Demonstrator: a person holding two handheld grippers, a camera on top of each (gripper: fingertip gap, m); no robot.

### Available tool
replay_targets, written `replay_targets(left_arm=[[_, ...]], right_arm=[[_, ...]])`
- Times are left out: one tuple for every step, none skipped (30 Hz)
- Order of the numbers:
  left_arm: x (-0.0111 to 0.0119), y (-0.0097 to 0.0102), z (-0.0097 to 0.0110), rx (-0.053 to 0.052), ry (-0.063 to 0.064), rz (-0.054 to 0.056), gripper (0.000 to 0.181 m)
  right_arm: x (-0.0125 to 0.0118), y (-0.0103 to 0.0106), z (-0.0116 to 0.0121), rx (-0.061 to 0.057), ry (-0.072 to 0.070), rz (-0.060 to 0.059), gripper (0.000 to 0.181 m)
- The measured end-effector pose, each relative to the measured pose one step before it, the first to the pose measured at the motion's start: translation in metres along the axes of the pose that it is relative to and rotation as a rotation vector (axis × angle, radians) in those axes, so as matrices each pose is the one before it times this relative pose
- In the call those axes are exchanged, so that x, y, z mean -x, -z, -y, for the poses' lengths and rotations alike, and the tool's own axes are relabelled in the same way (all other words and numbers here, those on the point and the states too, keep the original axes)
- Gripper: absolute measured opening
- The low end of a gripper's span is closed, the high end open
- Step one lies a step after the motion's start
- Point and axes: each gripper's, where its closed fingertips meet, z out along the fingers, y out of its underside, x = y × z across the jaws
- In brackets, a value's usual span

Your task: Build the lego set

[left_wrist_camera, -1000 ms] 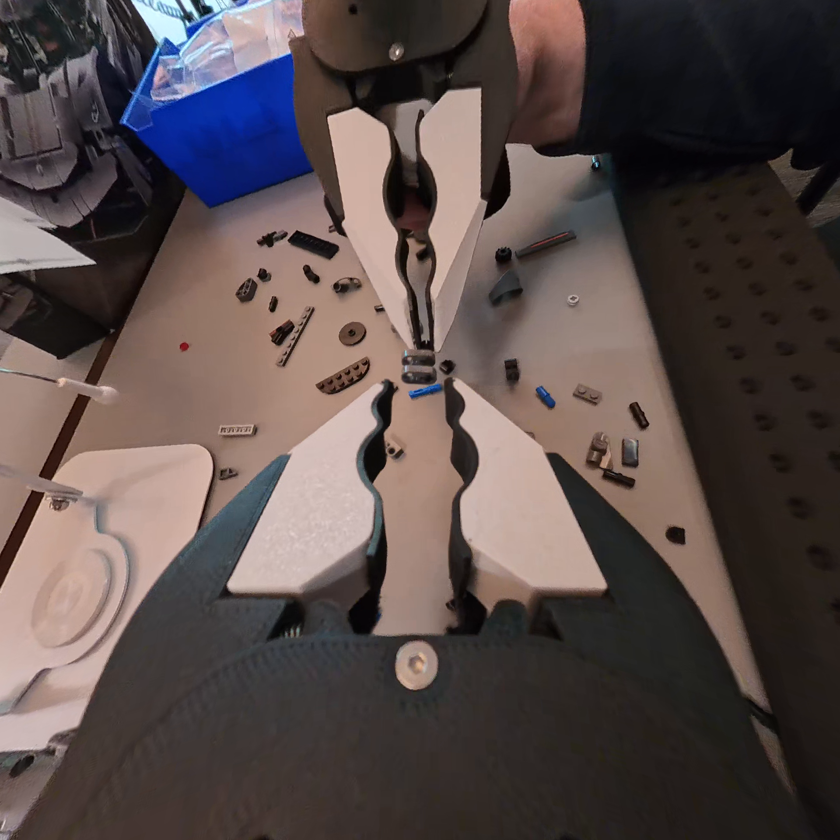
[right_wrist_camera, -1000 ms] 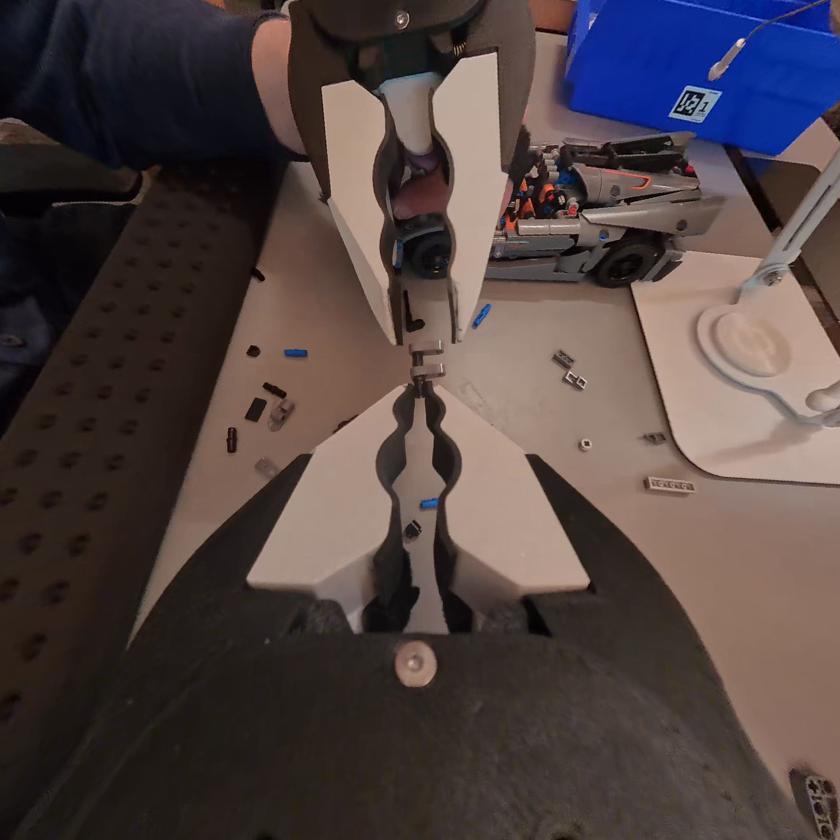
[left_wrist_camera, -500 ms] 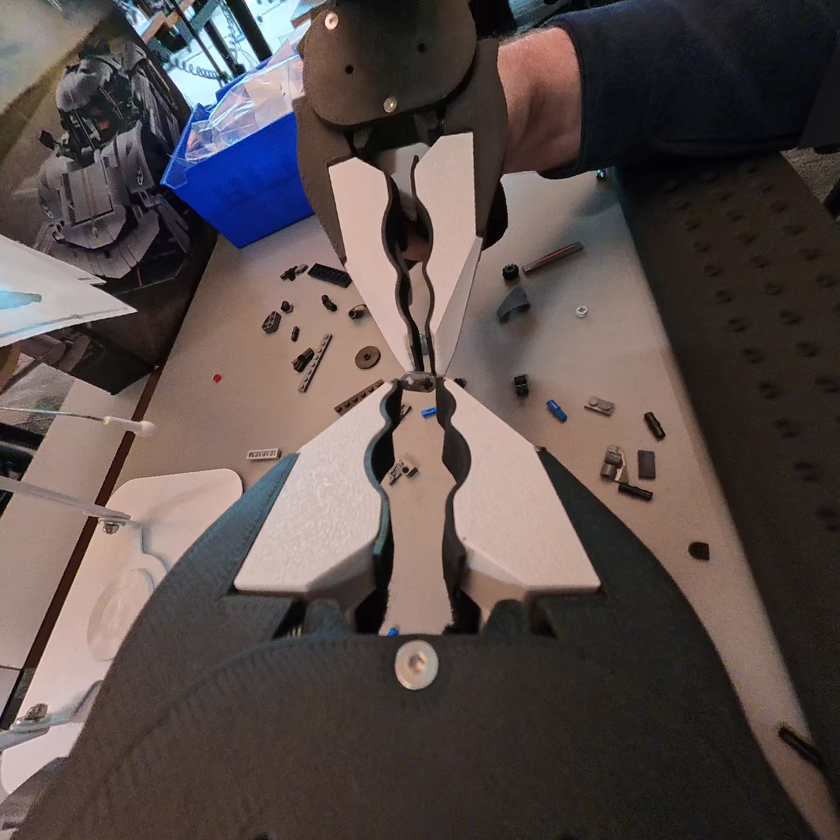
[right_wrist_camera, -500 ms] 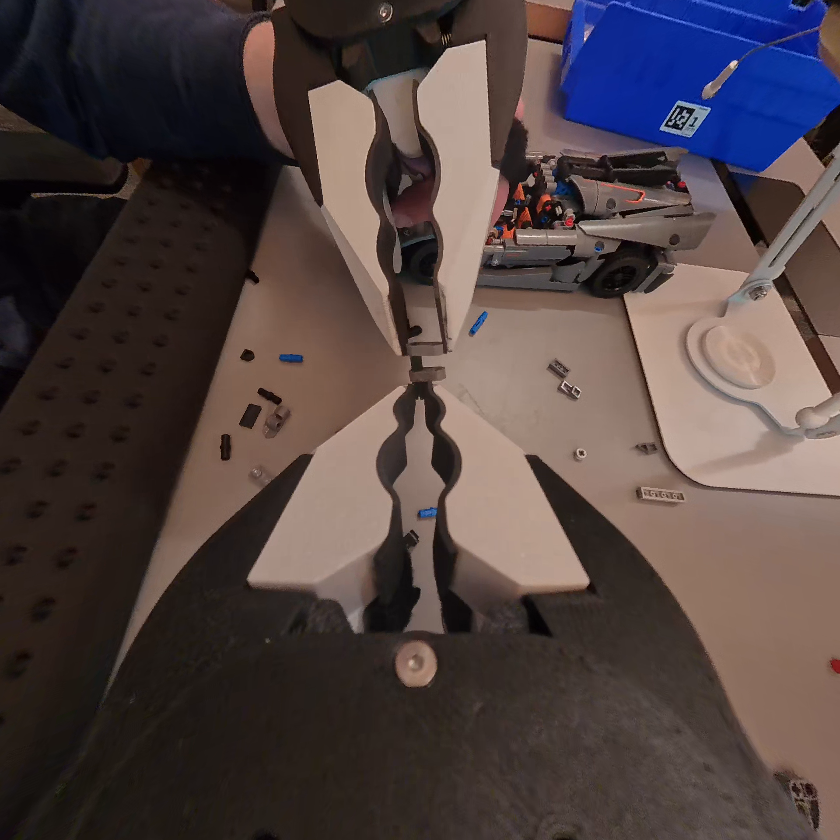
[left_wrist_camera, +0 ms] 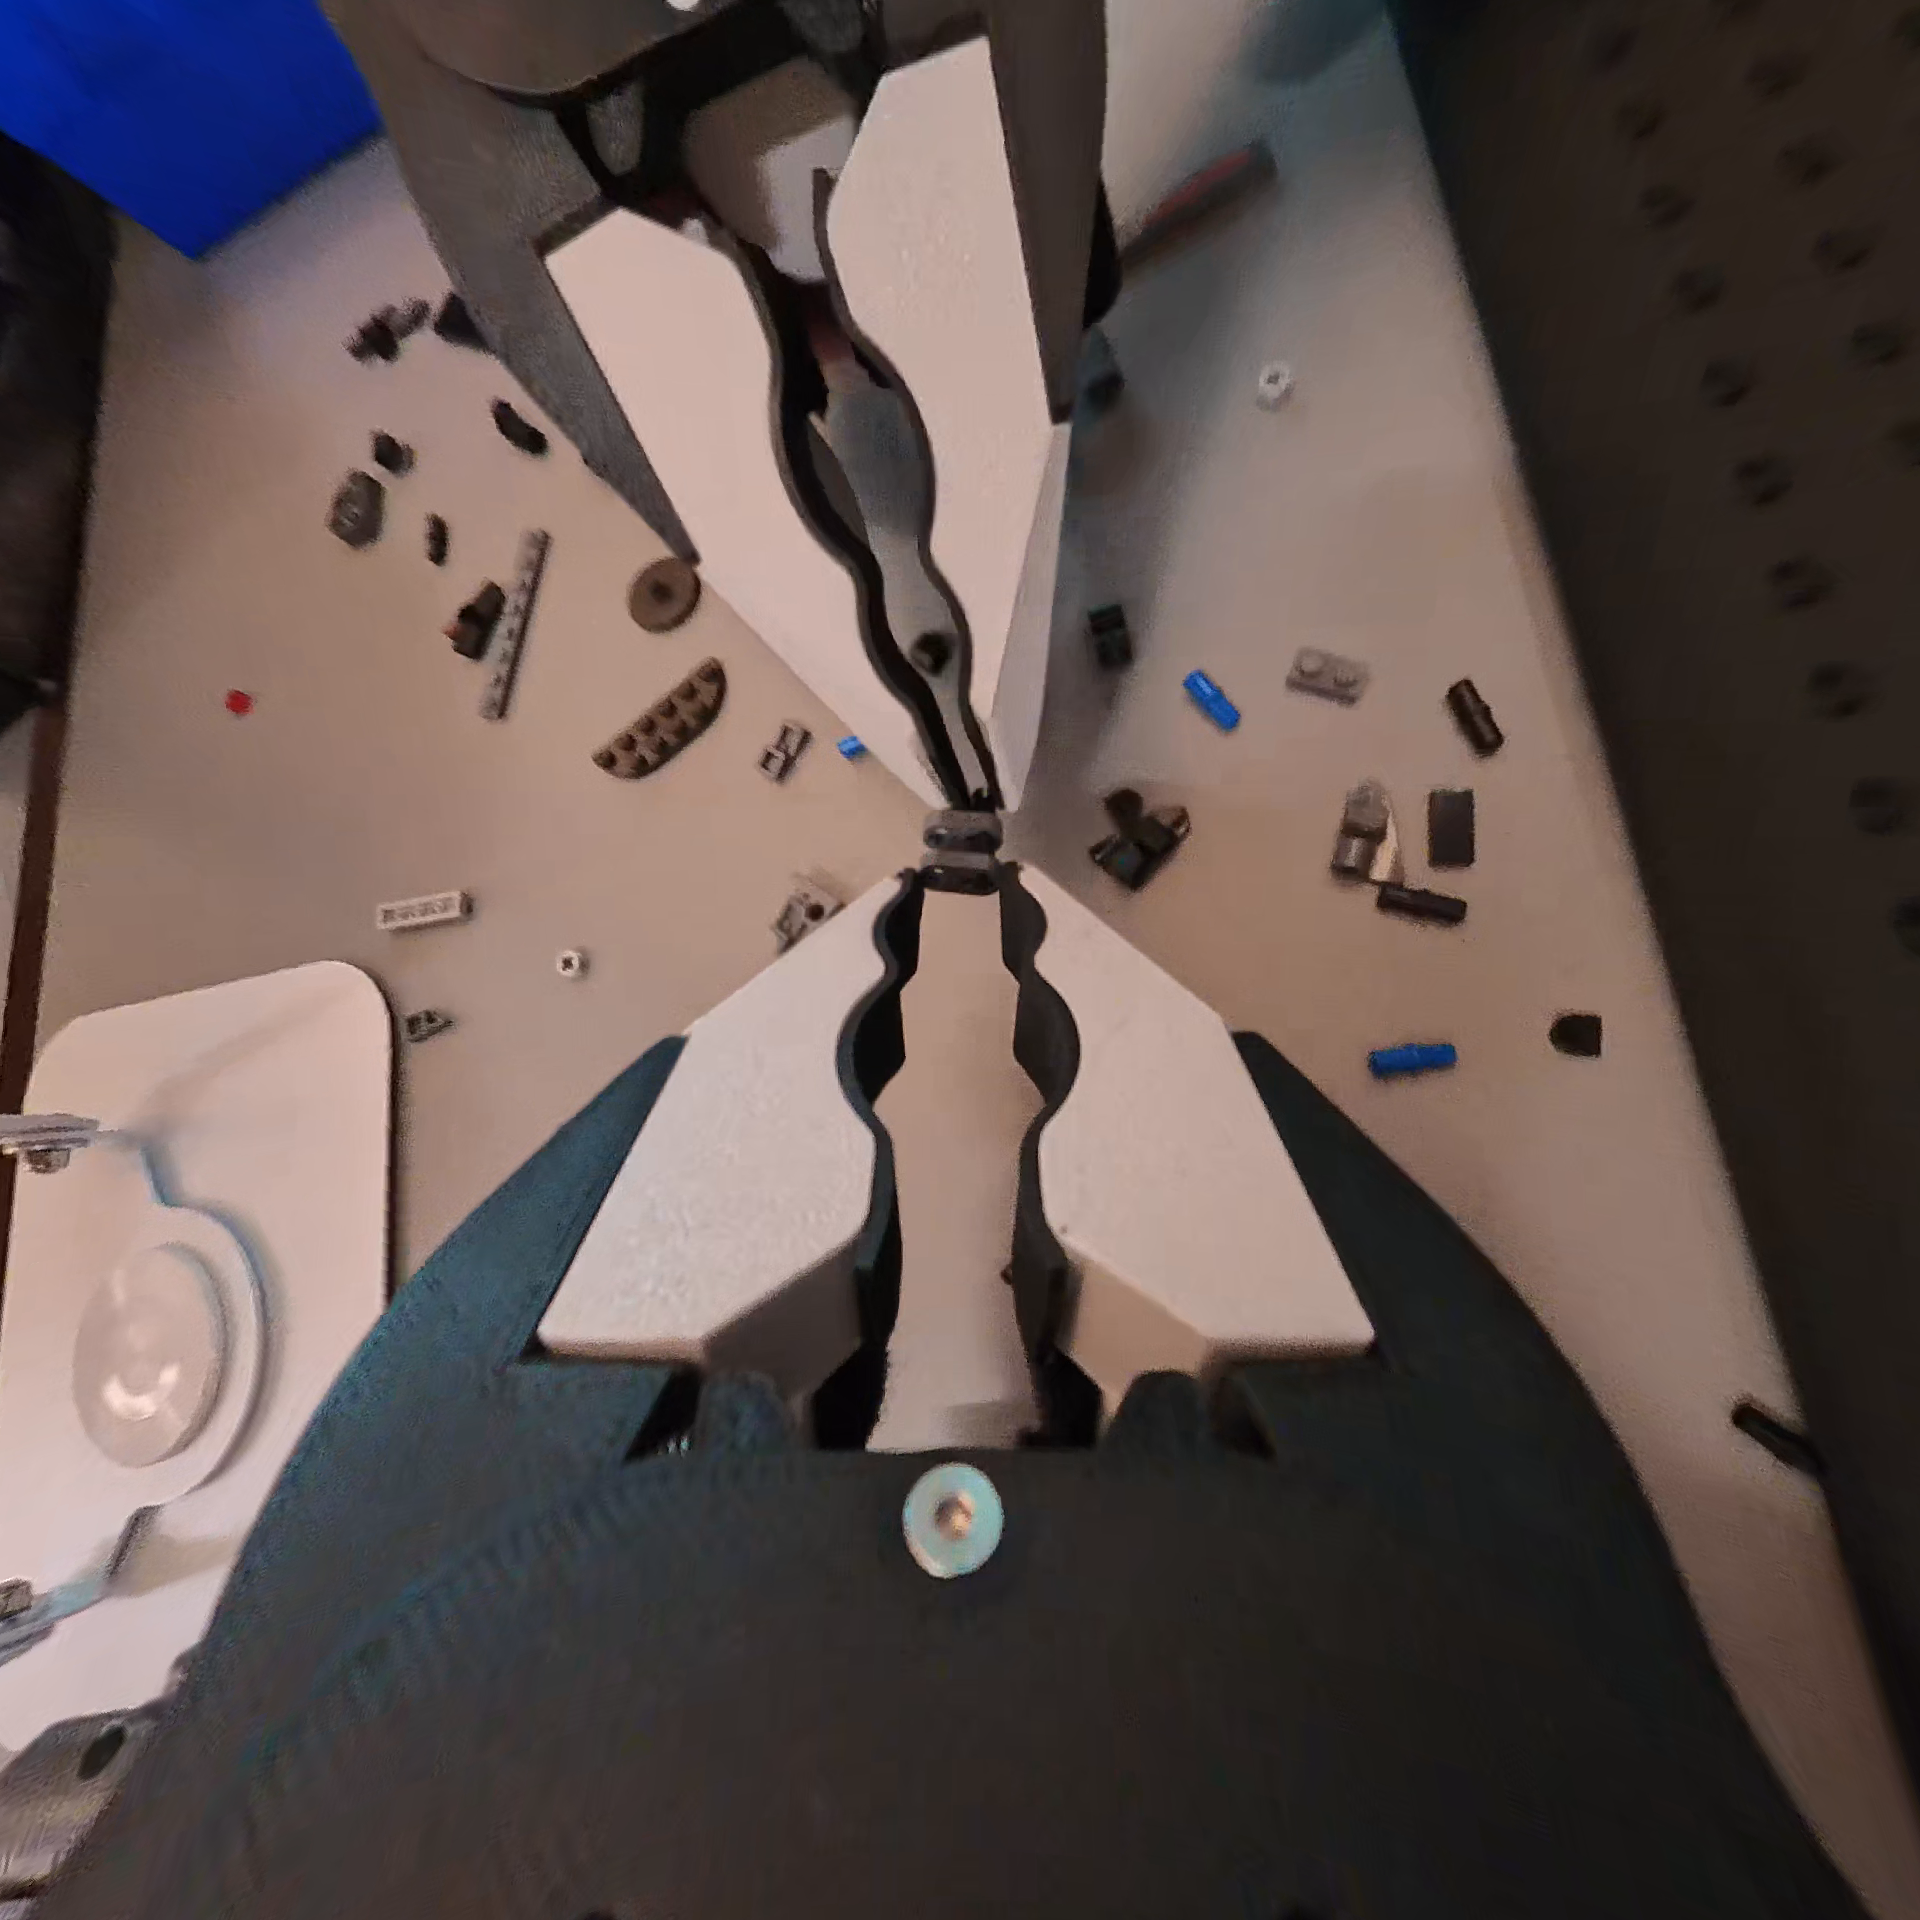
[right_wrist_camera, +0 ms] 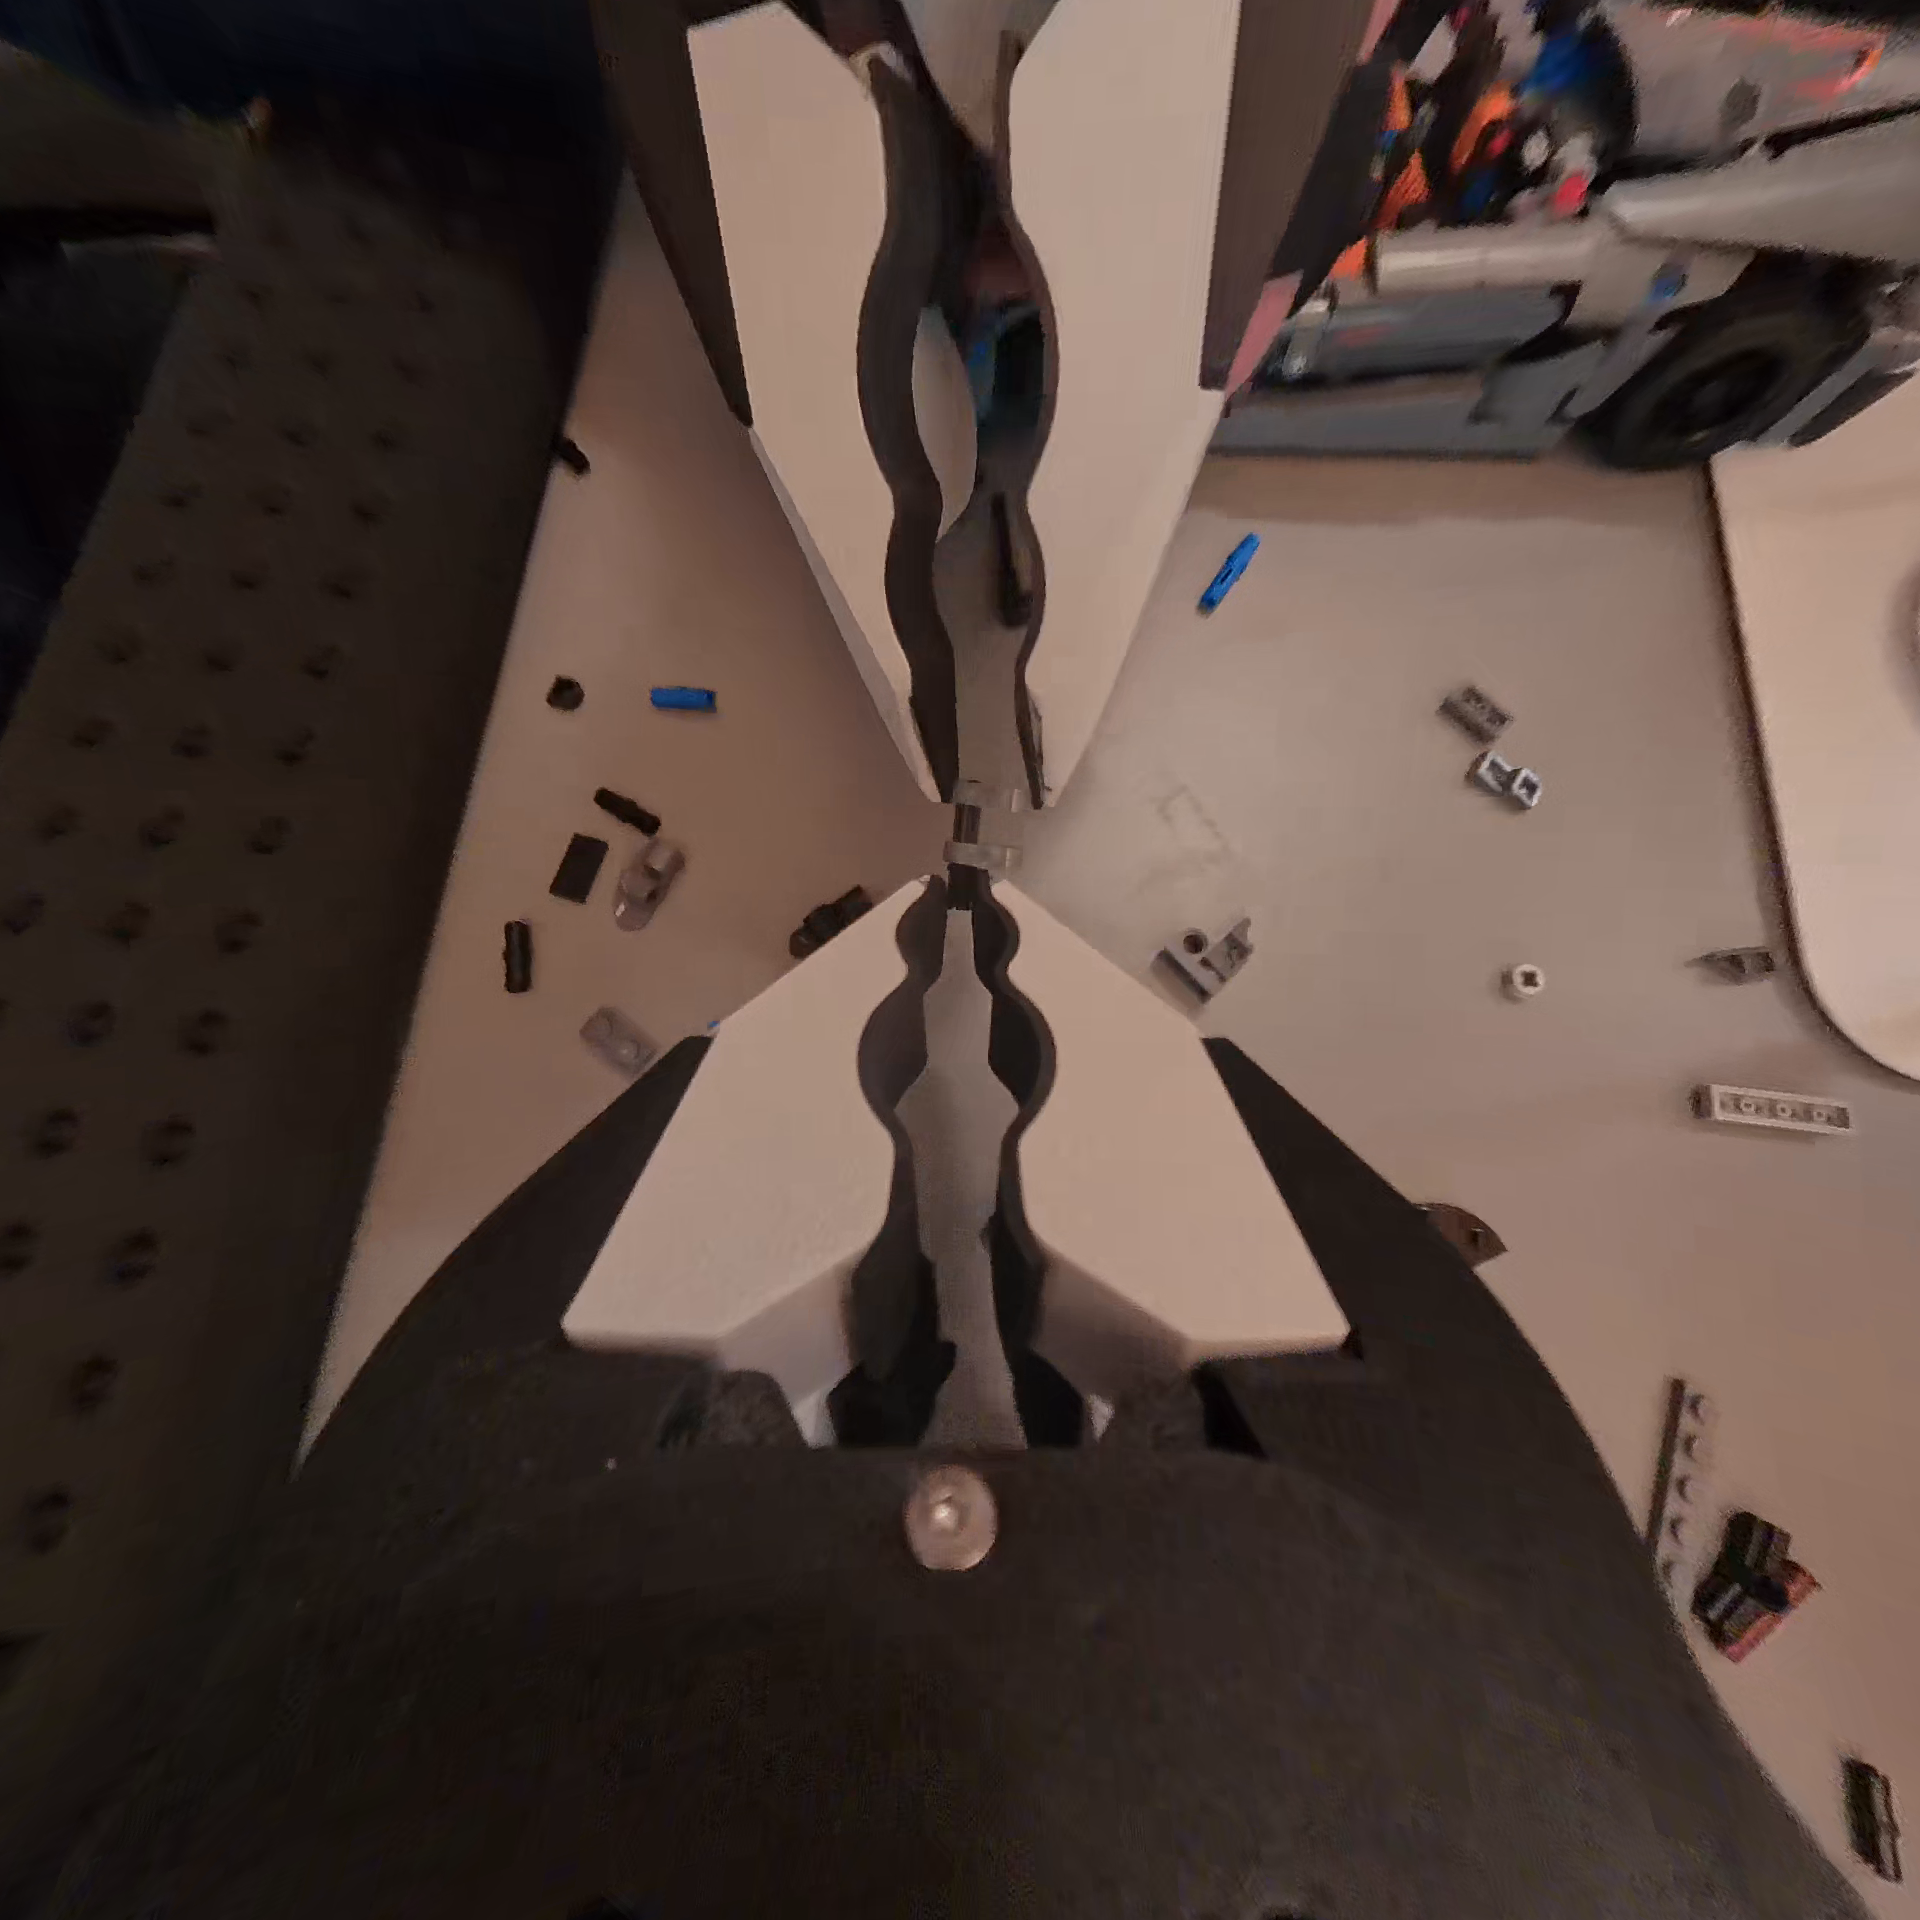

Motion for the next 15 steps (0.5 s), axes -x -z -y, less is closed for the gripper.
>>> replay_targets(left_arm=[[-0.00172,-0.00274,-0.00377,0.0214,-0.006,-0.0042,0.013],[-0.002,-0.00163,-0.00207,0.0169,-0.0037,-0.0086,0.013],[-0.00078,-0.00068,-0.00052,0.0075,-0.0005,-0.0026,0.013],[-0.00091,-0.00056,-0.0001,0.0025,0.0021,-0.0054,0.013],[-0.00119,-0.00144,-0.00191,0.0127,0.0048,-0.0099,0.013],[0.00026,-0.00197,-0.00222,0.0171,0.0011,0.0019,0.013],[0.00004,-0.00212,-0.00197,0.0175,-0.0037,0.0033,0.013],[-0.00146,-0.00212,-0.00168,0.0173,-0.0045,-0.0046,0.013],[-0.00132,-0.00174,-0.00184,0.0179,-0.0065,-0.0027,0.013],[-0.00168,-0.00193,-0.00245,0.0208,-0.0106,-0.0042,0.013],[-0.00153,-0.00225,-0.00218,0.0213,-0.0103,-0.0019,0.013],[-0.00071,-0.00207,-0.00119,0.017,-0.0072,0.0013,0.013],[-0.00017,-0.00142,-0.00021,0.0105,-0.0031,0.0026,0.013],[0.00048,-0.00011,0.00025,0.0044,0.0029,0.0013,0.013],[0.00057,0.00051,0.00056,-0.0018,0.0029,0.0024,0.013]], right_arm=[[0.00043,-0.00401,-0.00322,0.0219,0.0041,-0.0019,0.002],[0.0011,-0.00291,-0.00183,0.0124,0.0019,0.0039,0.002],[0.00004,-0.00234,-0.00107,0.006,0.0018,-0.0015,0.002],[0.00016,-0.00235,-0.00101,0.0048,-0.0081,0.003,0.002],[0.00058,-0.00249,-0.00124,0.0044,-0.0122,0.0084,0.002],[-0.00115,-0.00236,-0.00185,0.0055,-0.0117,-0.0018,0.001],[-0.00099,-0.00199,-0.00193,0.0081,-0.0144,0.0006,0.001],[0.00076,-0.00203,-0.00181,0.0097,-0.0088,0.0091,0.001],[0.00011,-0.00298,-0.00178,0.0126,0.0077,-0.0023,0.001],[0.00058,-0.00325,-0.00198,0.0166,0.0085,-0.0017,0.001],[0.00071,-0.00234,-0.0019,0.0177,0.0042,0.0009,0.001],[0.00033,-0.00119,-0.00185,0.0135,0.0045,0.0,0.001],[-0.00005,-0.00061,-0.00147,0.006,-0.0007,0.0001,0.002],[-0.00026,0.00034,-0.00025,-0.0052,-0.007,0.0037,0.002],[-0.00068,0.00022,0.00025,-0.0079,-0.0115,0.0036,0.001]])
